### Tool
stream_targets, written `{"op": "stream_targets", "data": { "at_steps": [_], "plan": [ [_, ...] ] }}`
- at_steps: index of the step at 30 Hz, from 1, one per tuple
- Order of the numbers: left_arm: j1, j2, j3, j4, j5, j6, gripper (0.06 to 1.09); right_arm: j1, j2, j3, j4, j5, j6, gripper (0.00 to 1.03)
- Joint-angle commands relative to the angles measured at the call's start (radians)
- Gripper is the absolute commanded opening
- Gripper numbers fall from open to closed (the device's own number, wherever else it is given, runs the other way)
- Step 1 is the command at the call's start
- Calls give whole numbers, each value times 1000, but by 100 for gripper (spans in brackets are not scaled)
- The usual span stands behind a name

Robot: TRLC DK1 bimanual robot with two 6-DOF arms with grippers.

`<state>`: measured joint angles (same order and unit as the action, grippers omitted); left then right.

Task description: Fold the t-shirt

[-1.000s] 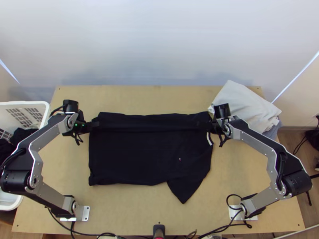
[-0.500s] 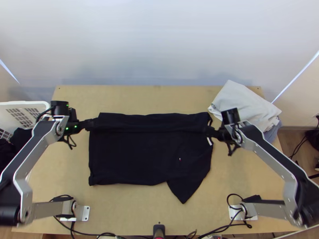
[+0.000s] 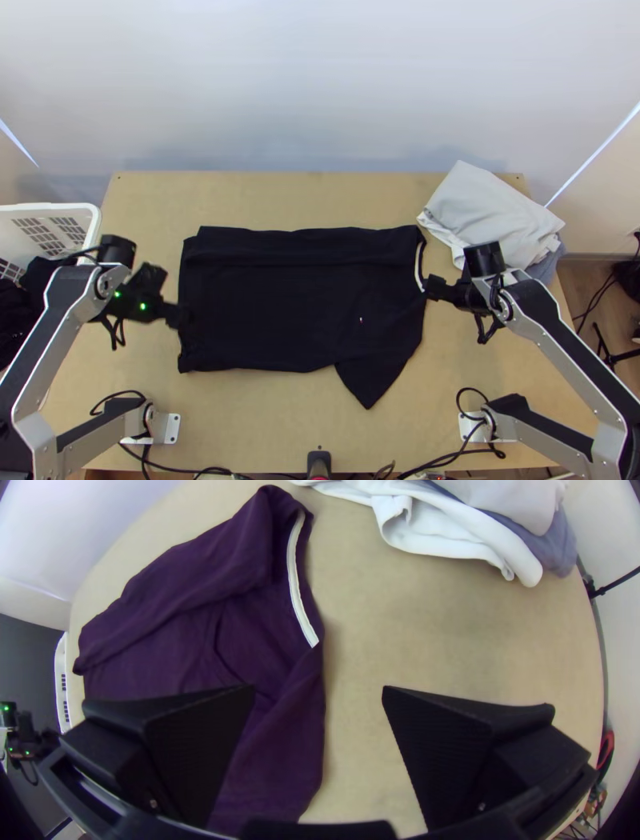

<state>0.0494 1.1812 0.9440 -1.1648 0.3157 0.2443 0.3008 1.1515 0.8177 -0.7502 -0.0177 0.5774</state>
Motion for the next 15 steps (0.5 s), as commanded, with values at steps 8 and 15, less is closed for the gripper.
{"op": "stream_targets", "data": {
  "at_steps": [8,15],
  "plan": [
    [-36,31,-168,-187,-115,96,85,14,-6,-25,-24,-14,21,88],
    [-77,3,-212,-138,-119,139,57,15,22,-20,-23,-16,19,88]
  ]
}}
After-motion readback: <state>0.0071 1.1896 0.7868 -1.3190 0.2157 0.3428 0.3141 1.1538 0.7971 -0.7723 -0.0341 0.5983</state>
